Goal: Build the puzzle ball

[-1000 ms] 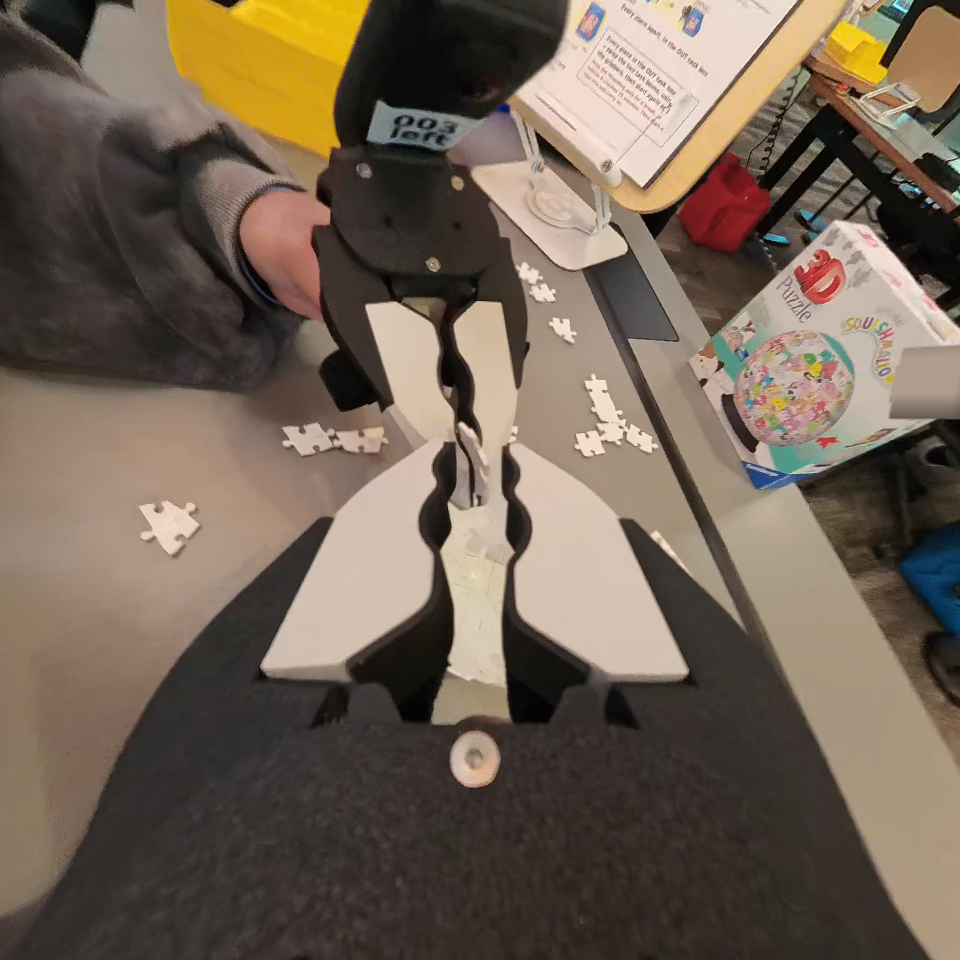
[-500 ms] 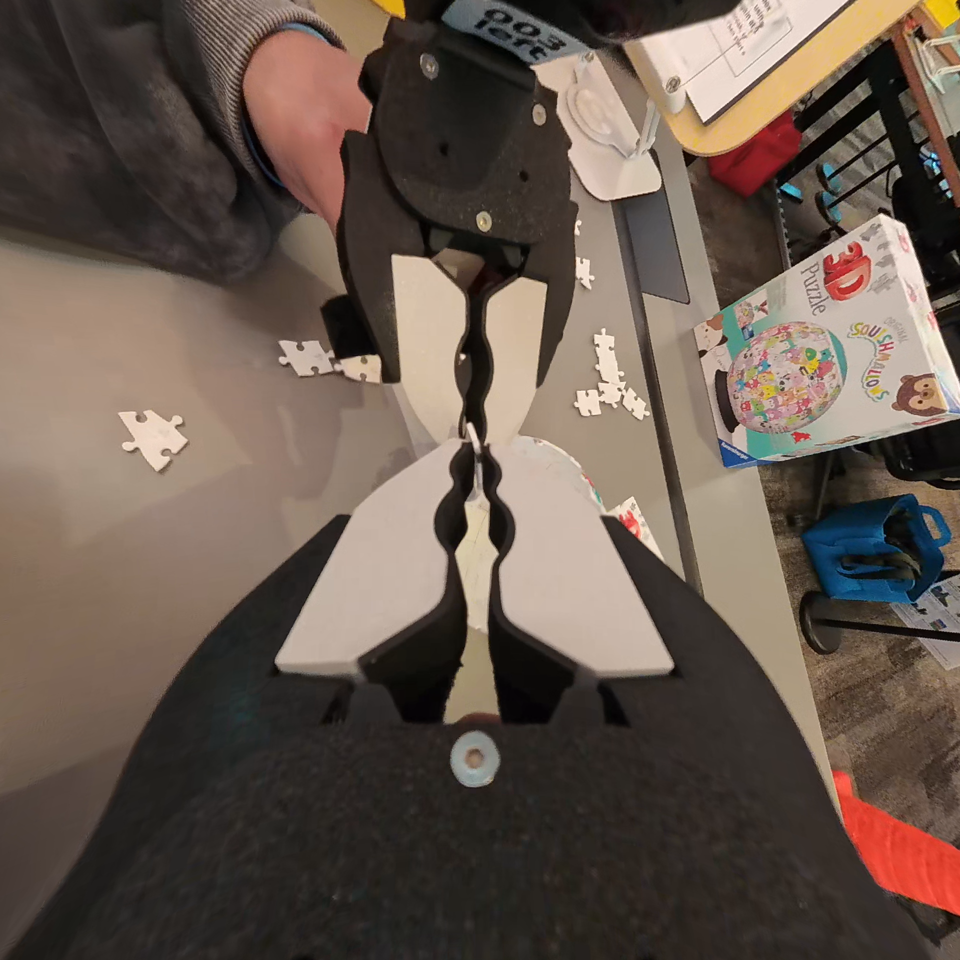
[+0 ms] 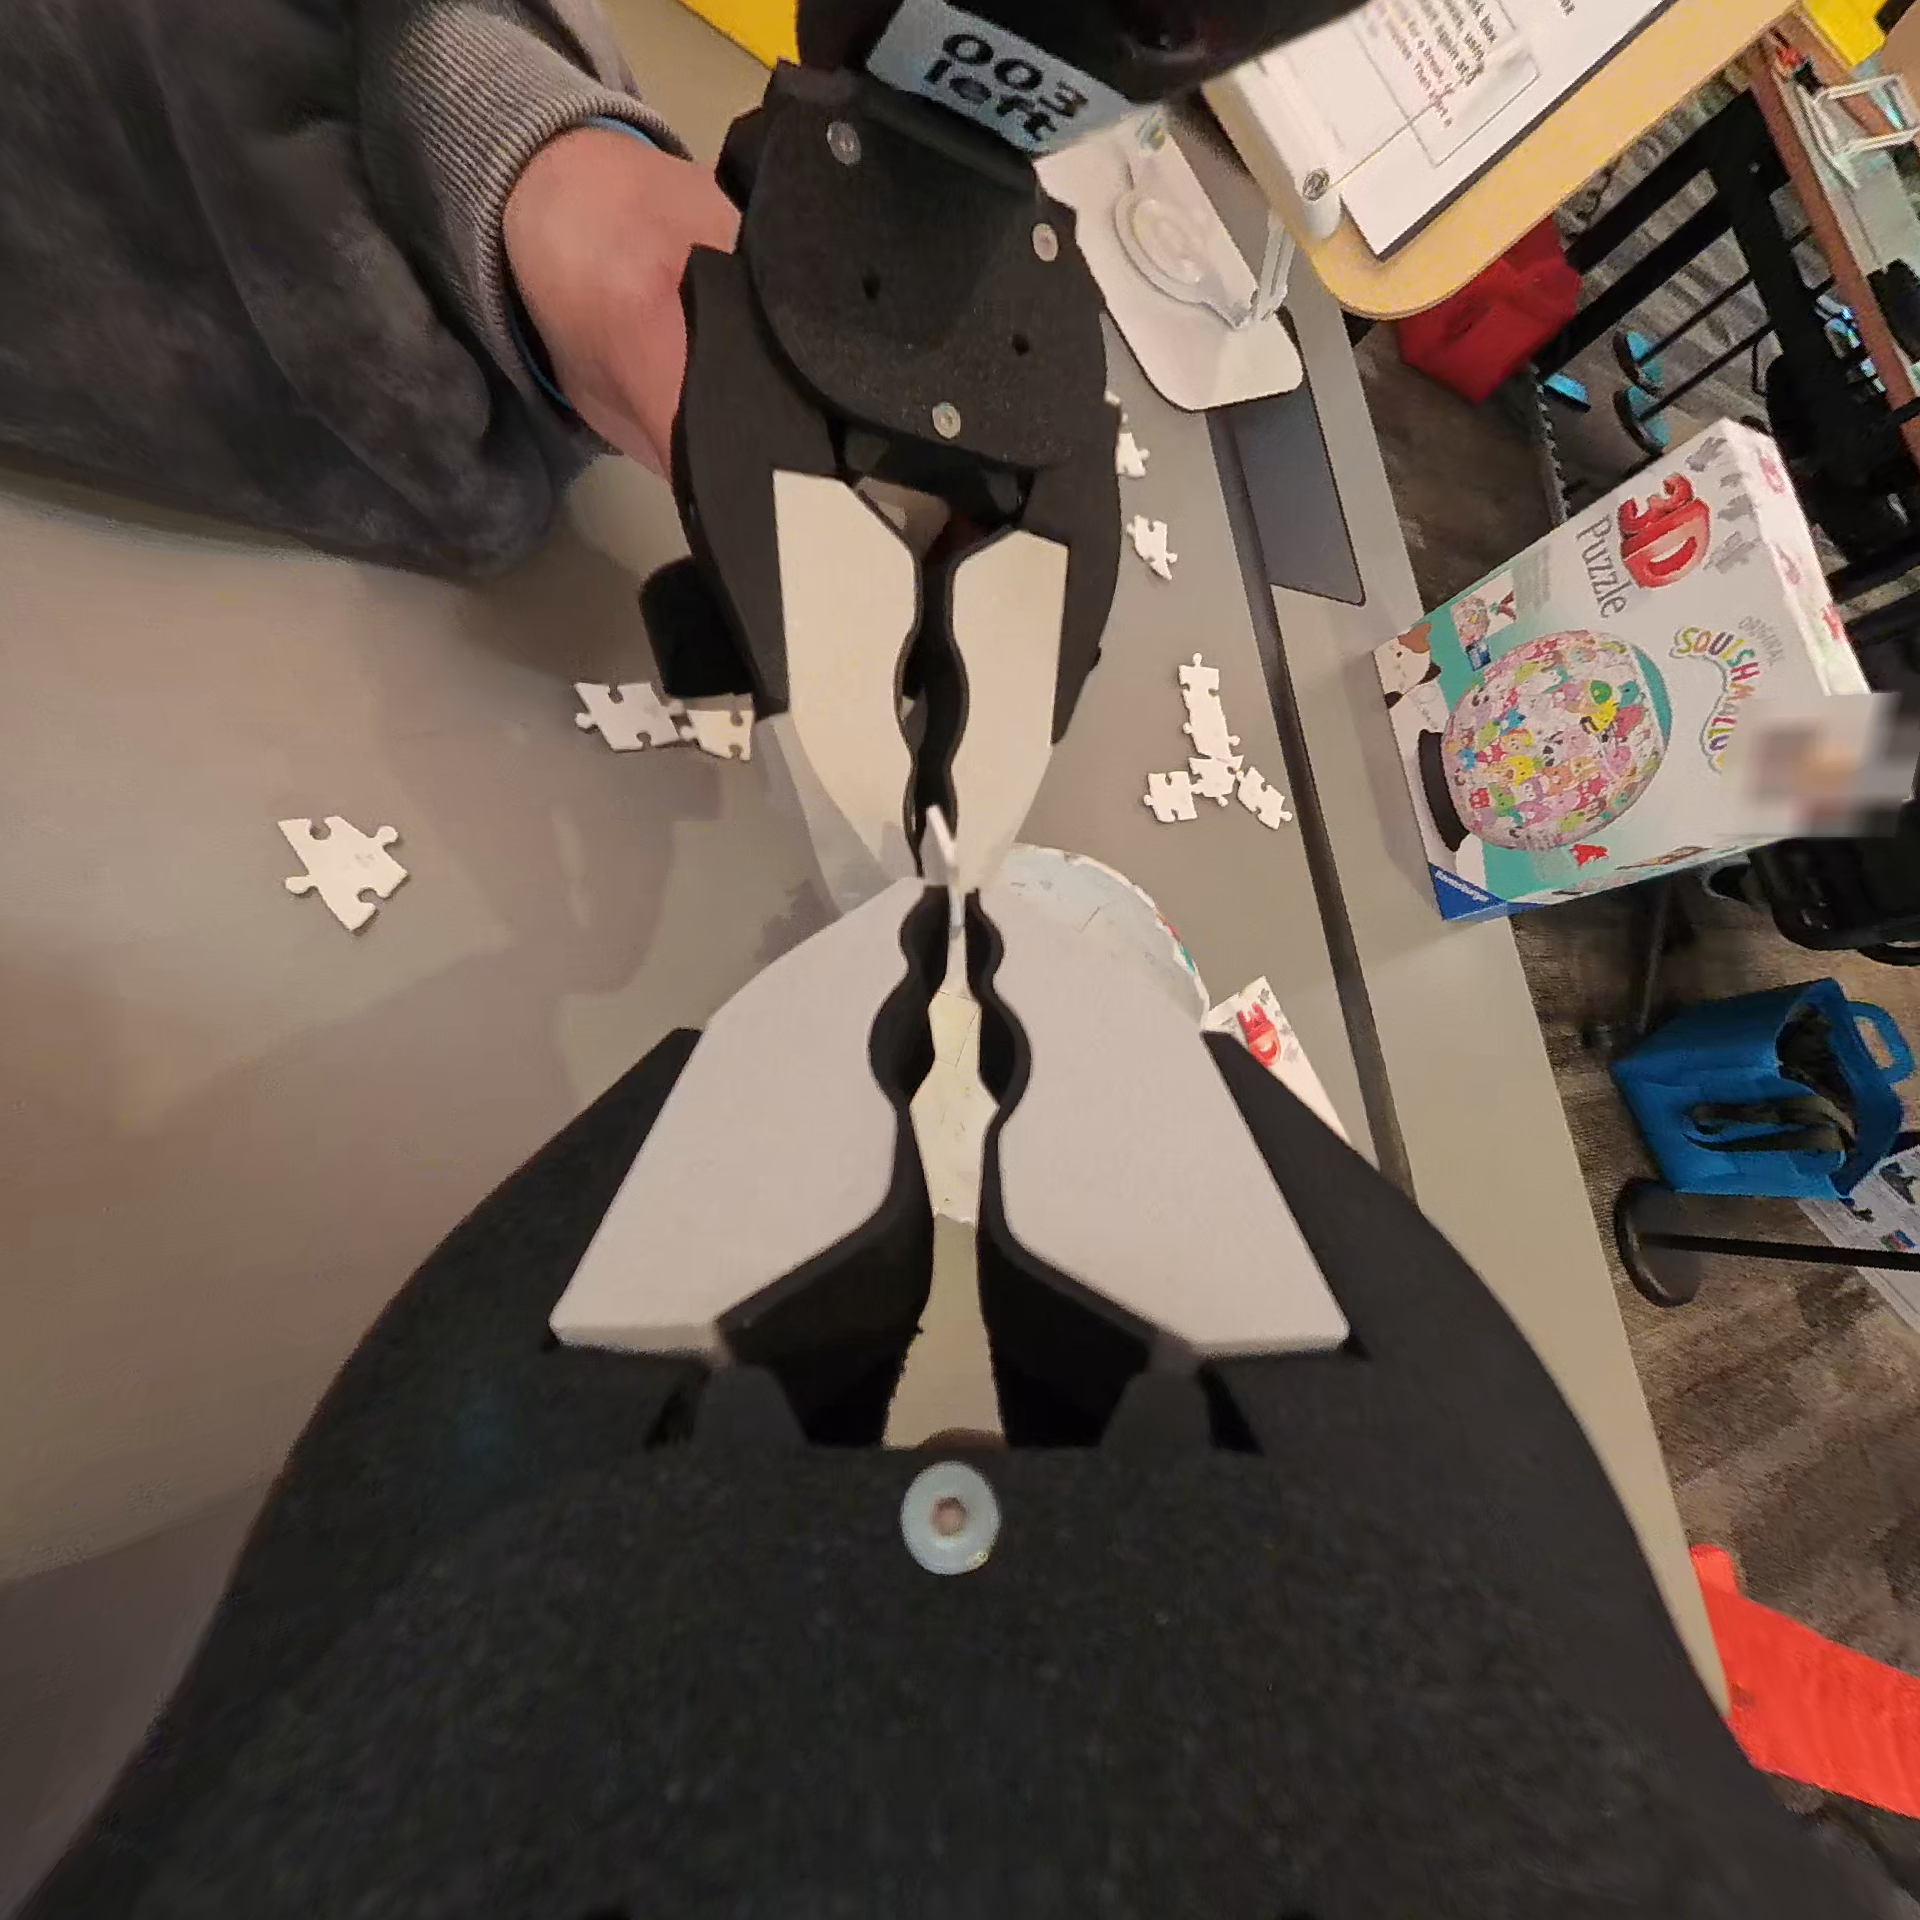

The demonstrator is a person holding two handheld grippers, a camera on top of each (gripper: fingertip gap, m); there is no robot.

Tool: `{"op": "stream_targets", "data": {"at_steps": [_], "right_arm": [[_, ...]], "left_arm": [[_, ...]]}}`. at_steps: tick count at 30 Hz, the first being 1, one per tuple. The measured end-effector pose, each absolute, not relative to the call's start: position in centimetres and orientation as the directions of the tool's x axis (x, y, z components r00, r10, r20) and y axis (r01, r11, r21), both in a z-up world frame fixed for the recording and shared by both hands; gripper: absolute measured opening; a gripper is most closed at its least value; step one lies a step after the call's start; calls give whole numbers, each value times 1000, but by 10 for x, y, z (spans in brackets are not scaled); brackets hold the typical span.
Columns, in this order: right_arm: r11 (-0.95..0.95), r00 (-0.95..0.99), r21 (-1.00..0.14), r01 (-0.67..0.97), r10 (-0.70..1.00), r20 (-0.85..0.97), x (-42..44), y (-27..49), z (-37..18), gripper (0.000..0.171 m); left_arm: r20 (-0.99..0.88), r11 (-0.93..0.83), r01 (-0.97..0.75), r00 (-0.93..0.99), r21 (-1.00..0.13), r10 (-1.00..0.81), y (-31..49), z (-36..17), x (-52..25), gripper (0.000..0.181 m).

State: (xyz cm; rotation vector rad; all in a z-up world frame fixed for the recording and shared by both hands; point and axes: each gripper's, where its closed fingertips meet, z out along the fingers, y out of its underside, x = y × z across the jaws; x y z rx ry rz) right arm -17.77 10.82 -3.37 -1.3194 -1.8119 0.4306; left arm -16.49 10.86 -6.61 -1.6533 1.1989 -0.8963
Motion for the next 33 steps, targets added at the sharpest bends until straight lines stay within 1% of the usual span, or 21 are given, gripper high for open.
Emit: {"op": "stream_targets", "data": {"at_steps": [4, 7, 9, 11, 12, 14, 15, 18, 20, 22, 26, 29, 33], "right_arm": [[373, -91, -717, 588, 912, 400, -177, 108, -31, 3], [352, -94, -720, 598, 923, 373, -177, 109, -34, 2], [341, -88, -712, 613, 926, 367, -177, 111, -34, 2], [354, -71, -682, 640, 911, 407, -176, 119, -32, 2], [361, -56, -668, 651, 900, 432, -174, 125, -28, 2], [345, -11, -636, 691, 884, 468, -168, 143, -21, 2], [337, 16, -619, 710, 870, 492, -167, 154, -20, 2], [289, 68, -601, 745, 863, 500, -172, 184, -40, 2], [259, 90, -571, 779, 855, 511, -173, 204, -66, 2], [259, 98, -558, 788, 842, 530, -173, 218, -83, 2], [288, 81, -570, 770, 841, 535, -173, 224, -95, 2], [316, 84, -576, 754, 824, 561, -176, 226, -96, 2], [352, 94, -575, 738, 791, 605, -178, 228, -96, 2]], "left_arm": [[76, -154, -293, 260, -944, -963, 108, -62, -165, 2], [75, -155, -298, 264, -942, -962, 109, -65, -165, 2], [71, -152, -289, 271, -945, -960, 111, -66, -165, 2], [59, -148, -296, 290, -944, -955, 116, -64, -169, 4], [45, -142, -301, 306, -943, -951, 121, -62, -175, 8], [26, -137, -296, 350, -945, -936, 135, -55, -192, 33], [21, -142, -286, 389, -948, -921, 148, -51, -203, 36], [40, -179, -246, 481, -953, -876, 191, -53, -232, 32], [57, -227, -277, 510, -934, -858, 221, -73, -241, 25], [32, -235, -327, 522, -915, -852, 248, -95, -241, 22], [90, -291, -387, 460, -875, -883, 280, -136, -216, 0], [171, -332, -398, 389, -855, -905, 291, -155, -193, 0], [231, -330, -379, 283, -864, -931, 293, -158, -172, 0]]}}
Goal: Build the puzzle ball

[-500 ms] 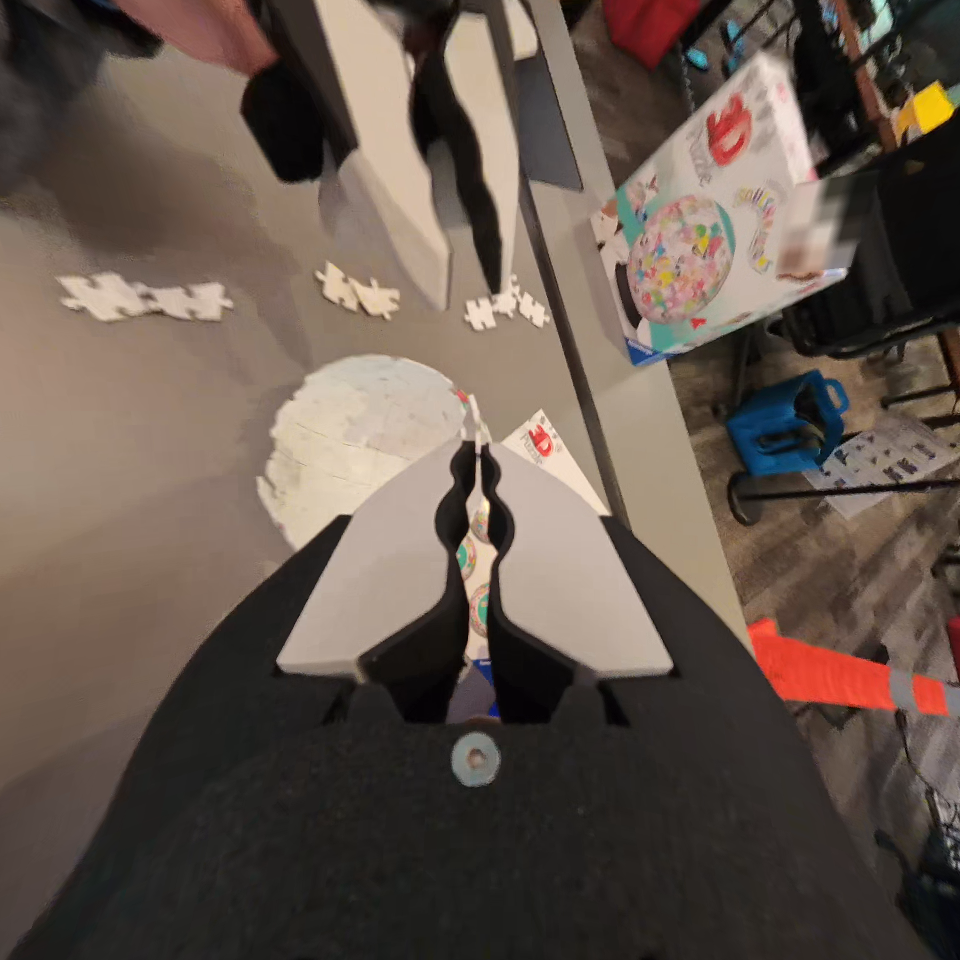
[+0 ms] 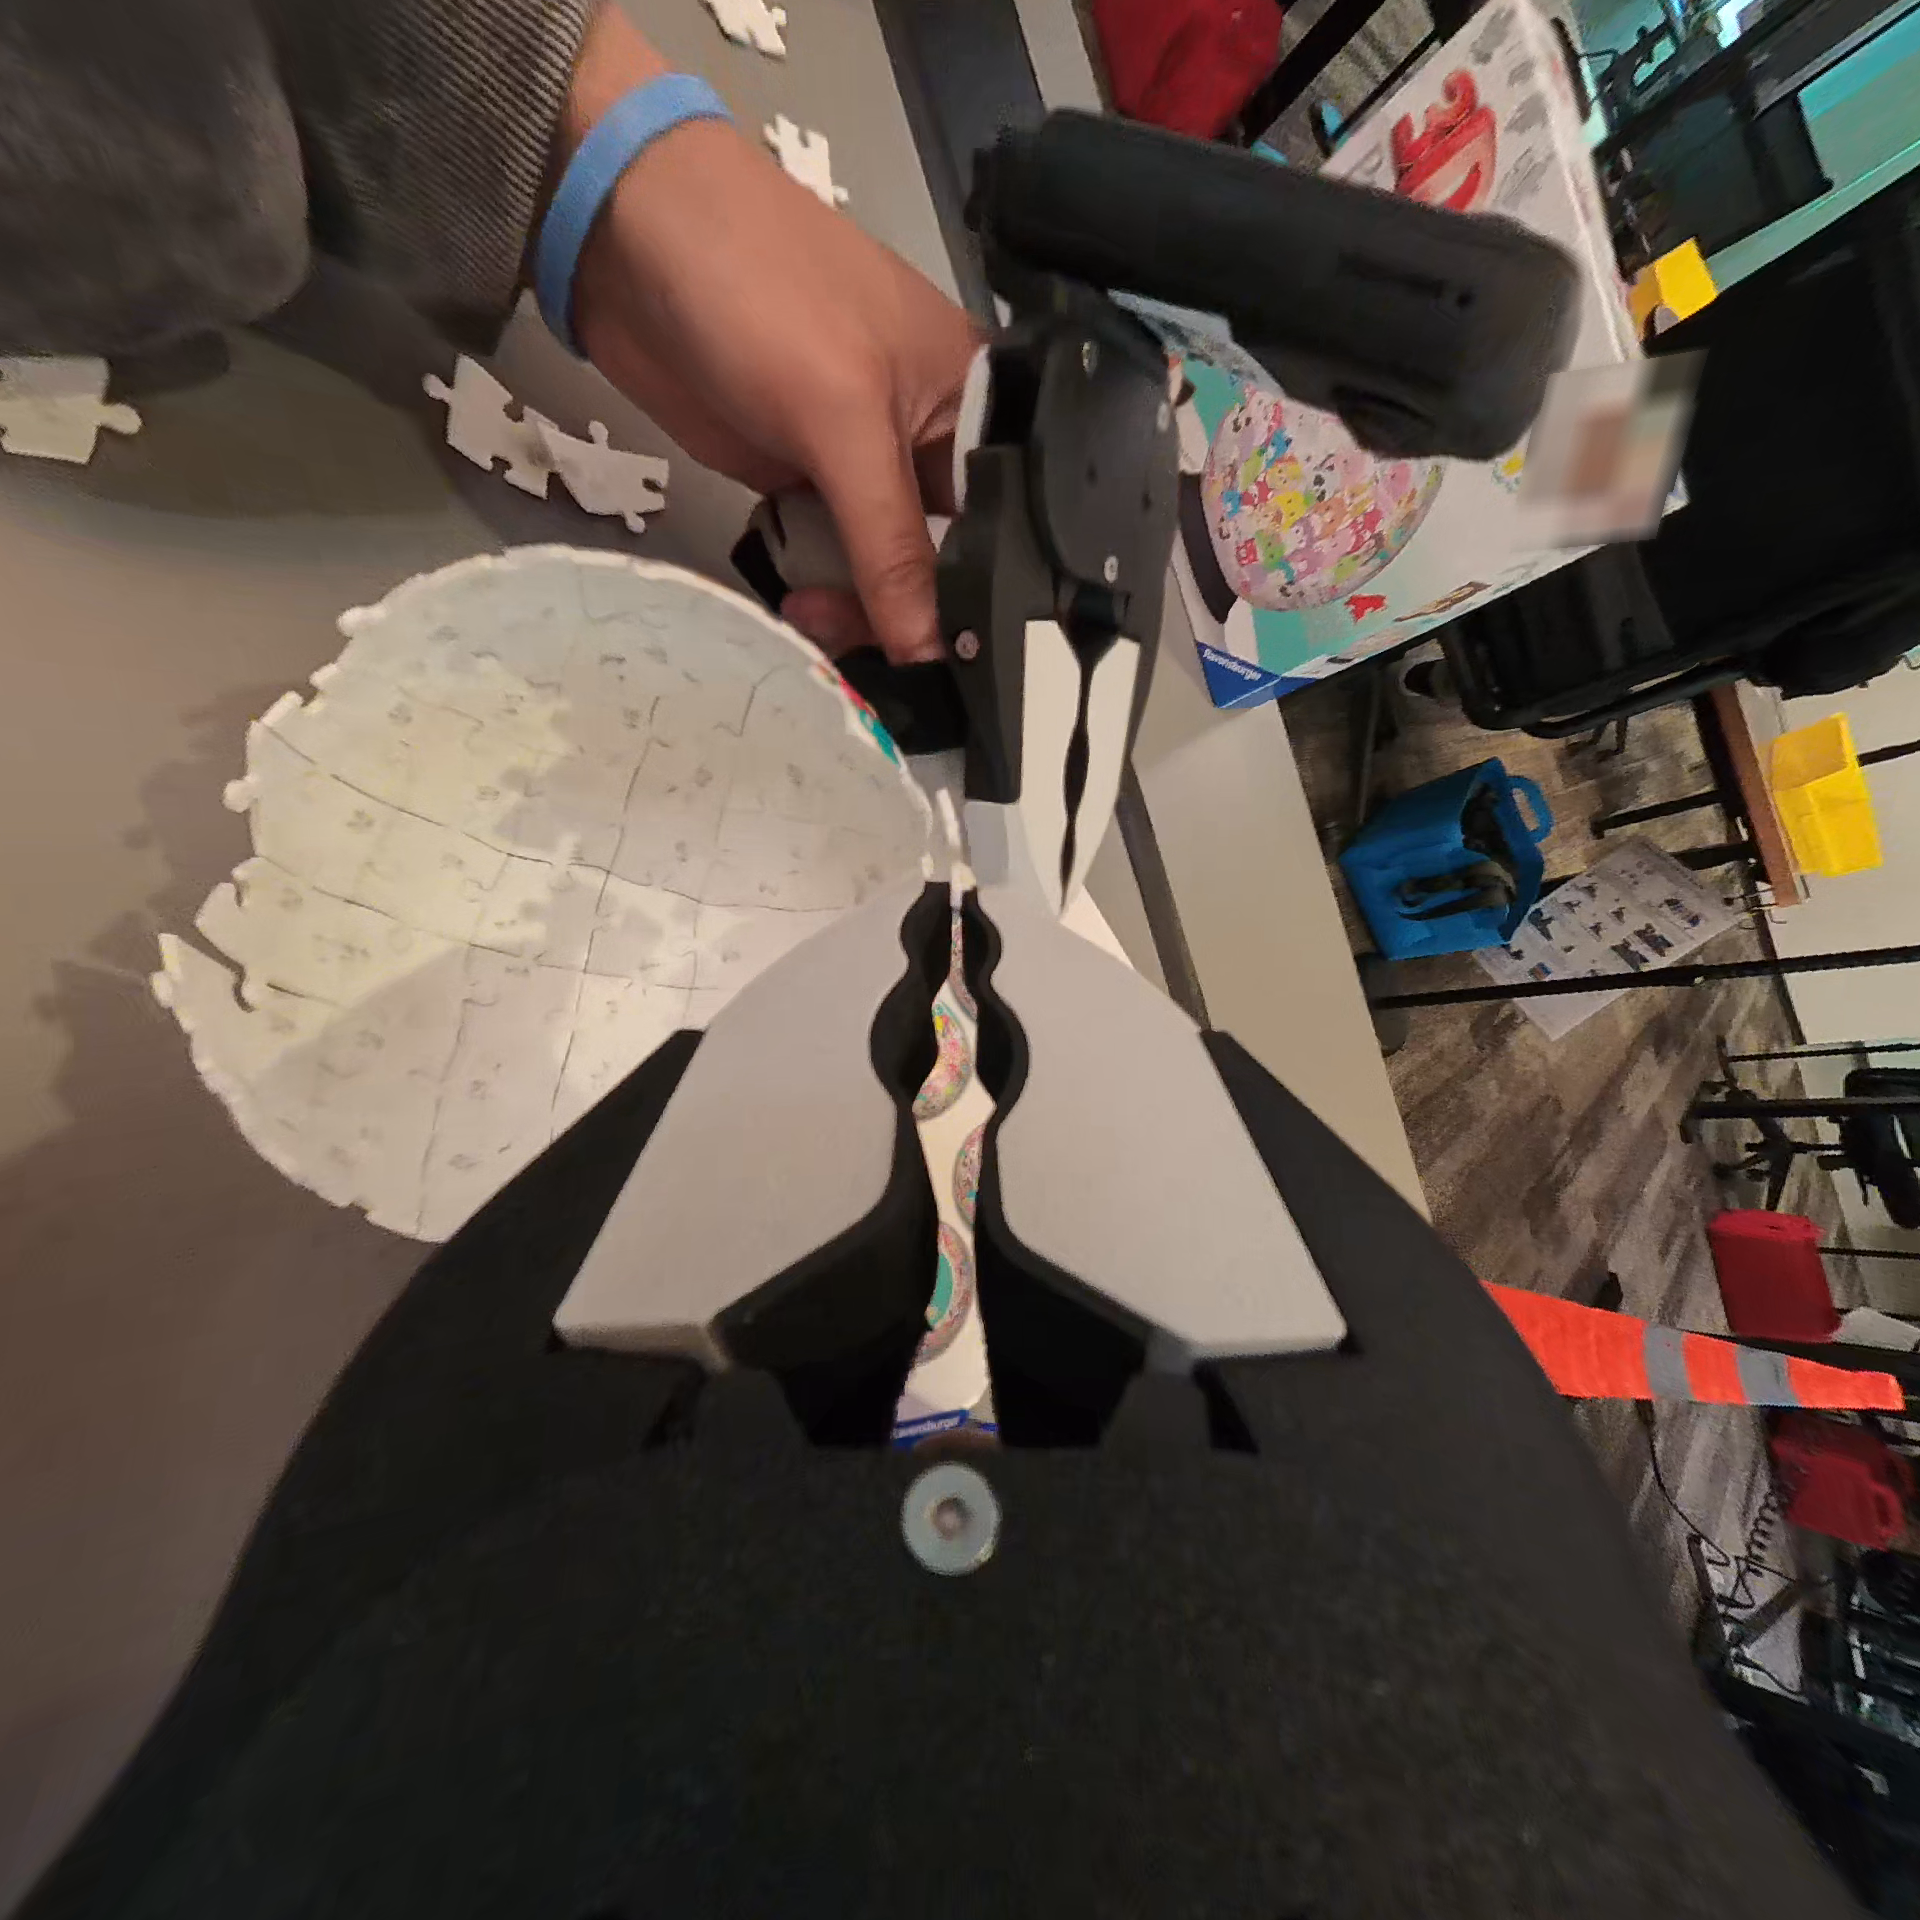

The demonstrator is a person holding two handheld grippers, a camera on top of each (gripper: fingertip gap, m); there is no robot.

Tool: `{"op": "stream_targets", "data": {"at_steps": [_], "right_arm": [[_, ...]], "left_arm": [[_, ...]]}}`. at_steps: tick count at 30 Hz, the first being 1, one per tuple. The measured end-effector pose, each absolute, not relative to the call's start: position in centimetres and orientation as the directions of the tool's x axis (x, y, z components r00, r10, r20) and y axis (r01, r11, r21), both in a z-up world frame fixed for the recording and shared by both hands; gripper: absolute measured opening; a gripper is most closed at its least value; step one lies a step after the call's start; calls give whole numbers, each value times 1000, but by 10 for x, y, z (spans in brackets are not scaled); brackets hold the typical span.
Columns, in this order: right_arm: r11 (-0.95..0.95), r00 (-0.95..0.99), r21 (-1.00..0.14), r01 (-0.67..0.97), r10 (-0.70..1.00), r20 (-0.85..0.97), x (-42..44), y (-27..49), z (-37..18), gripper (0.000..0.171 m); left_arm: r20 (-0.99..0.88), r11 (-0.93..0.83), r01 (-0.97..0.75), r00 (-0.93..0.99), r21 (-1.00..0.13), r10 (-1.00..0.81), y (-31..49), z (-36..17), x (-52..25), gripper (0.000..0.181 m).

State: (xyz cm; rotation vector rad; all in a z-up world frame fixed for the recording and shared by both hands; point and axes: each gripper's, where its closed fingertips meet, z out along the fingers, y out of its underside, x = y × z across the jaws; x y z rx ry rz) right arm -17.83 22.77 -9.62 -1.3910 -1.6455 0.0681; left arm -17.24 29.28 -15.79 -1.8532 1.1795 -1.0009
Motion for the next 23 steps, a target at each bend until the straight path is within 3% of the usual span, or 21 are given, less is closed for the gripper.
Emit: {"op": "stream_targets", "data": {"at_steps": [6, 23], "right_arm": [[395, 89, -572, 719, 764, 639, -179, 226, -104, 2], [408, 99, -537, 738, 722, 685, -181, 231, -107, 2]], "left_arm": [[279, -316, -355, 153, -880, -948, 277, -153, -163, 0], [318, -311, -321, 32, -895, -948, 259, -138, -174, 0]]}}
